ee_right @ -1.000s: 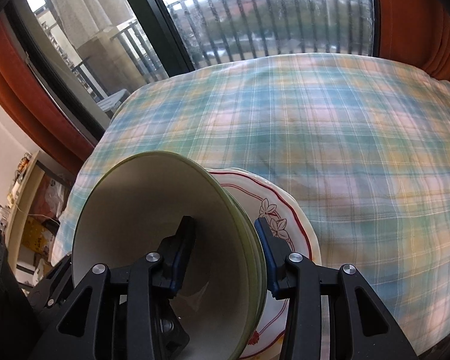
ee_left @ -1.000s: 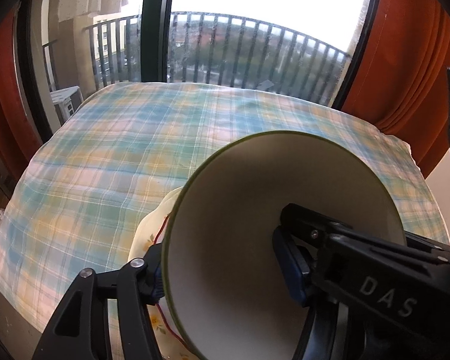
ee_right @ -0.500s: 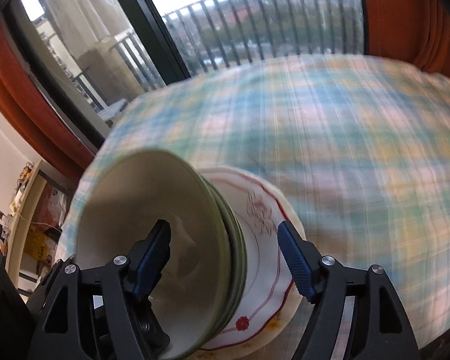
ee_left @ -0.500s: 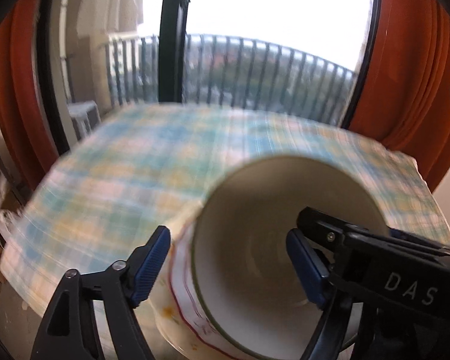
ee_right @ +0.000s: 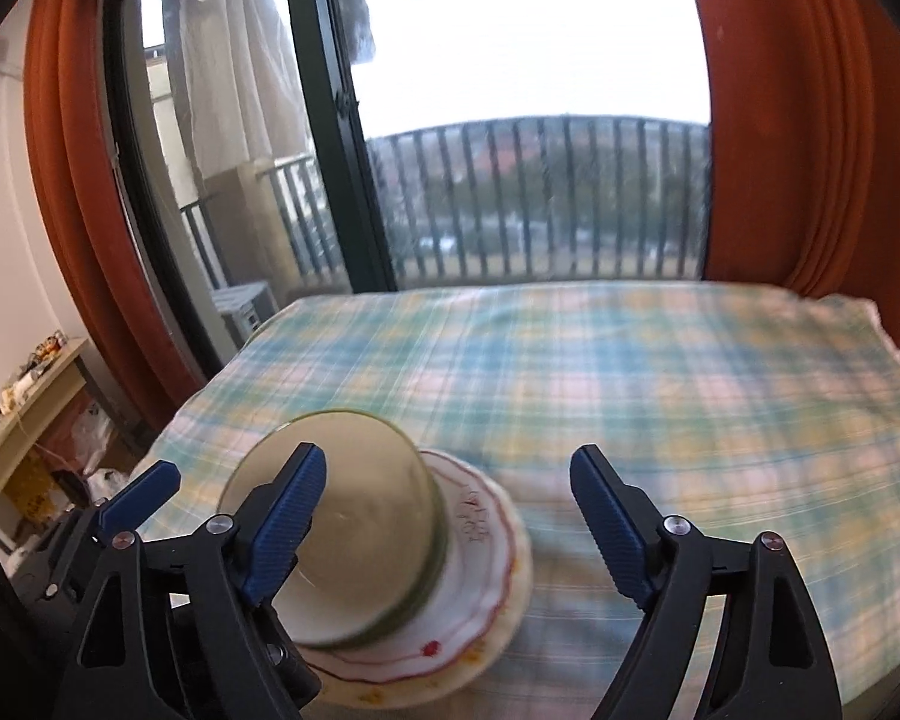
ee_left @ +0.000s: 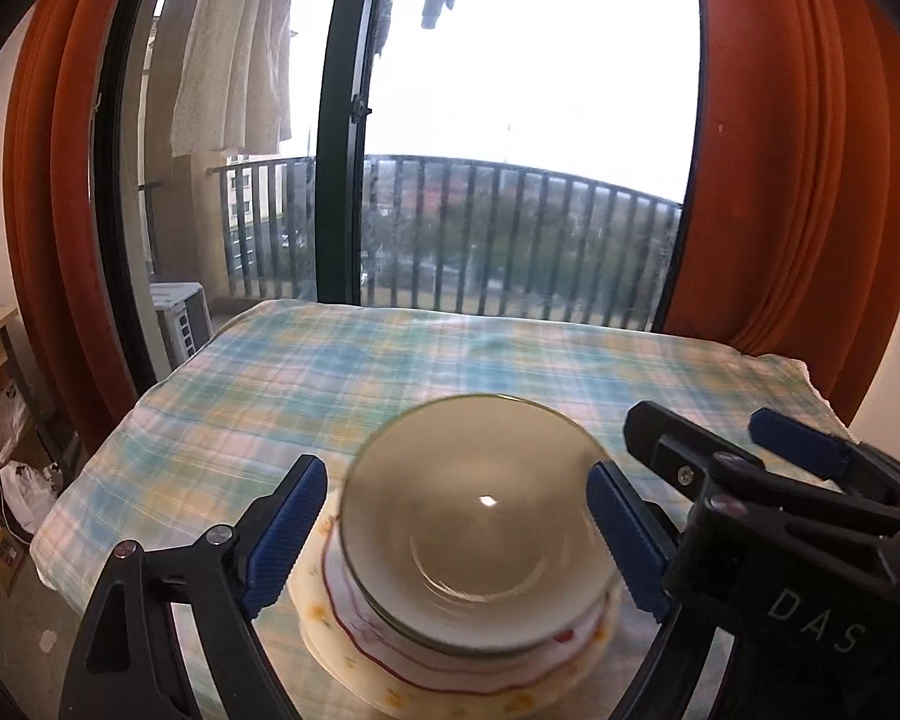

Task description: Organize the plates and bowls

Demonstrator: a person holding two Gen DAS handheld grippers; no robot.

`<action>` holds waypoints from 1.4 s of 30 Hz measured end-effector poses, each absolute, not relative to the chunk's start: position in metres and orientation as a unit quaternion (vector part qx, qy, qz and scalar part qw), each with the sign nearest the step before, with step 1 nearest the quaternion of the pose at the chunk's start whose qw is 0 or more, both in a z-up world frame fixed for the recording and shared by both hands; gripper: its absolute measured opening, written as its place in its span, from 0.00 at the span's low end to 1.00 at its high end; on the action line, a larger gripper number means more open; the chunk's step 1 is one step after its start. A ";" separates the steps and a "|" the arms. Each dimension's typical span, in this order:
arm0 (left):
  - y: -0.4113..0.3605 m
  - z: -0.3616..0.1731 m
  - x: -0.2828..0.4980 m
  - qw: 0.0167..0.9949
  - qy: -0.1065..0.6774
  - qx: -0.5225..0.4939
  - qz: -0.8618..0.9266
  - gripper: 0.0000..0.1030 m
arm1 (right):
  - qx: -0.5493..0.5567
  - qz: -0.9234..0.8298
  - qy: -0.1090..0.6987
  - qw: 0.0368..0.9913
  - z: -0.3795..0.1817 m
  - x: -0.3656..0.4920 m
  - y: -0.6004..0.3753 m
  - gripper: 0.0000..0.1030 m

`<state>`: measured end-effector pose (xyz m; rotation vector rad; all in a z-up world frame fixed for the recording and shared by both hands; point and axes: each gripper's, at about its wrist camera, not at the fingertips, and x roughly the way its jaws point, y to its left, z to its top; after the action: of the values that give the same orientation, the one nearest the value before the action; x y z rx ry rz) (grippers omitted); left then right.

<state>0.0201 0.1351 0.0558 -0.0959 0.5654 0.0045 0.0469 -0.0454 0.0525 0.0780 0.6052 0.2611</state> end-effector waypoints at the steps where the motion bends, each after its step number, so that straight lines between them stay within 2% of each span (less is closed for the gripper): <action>1: 0.132 0.056 0.017 0.960 0.276 -0.045 0.004 0.90 | 0.033 0.125 0.290 0.948 0.053 0.042 -0.048 0.85; 5: 0.117 0.053 0.000 0.966 0.257 -0.034 0.009 0.97 | 0.017 0.112 0.260 0.959 0.052 0.017 -0.067 0.87; 7: 0.110 0.050 -0.006 0.966 0.256 -0.033 0.009 0.98 | 0.011 0.101 0.246 0.964 0.049 0.005 -0.078 0.92; 13: 0.092 0.036 -0.020 0.967 0.252 -0.022 0.007 1.00 | 0.015 0.085 0.236 0.968 0.037 -0.018 -0.108 0.95; 22: 0.066 0.015 -0.032 0.966 0.259 -0.001 -0.002 1.00 | 0.035 0.051 0.246 0.967 0.005 -0.034 -0.144 0.96; 42: 0.059 0.006 -0.042 0.969 0.246 -0.006 -0.004 1.00 | 0.037 0.011 0.226 0.973 -0.004 -0.053 -0.162 0.96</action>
<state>-0.0421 0.0585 0.0056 -0.0122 0.4981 -0.0083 -0.0532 -0.1623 -0.0042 0.0741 0.4570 0.0216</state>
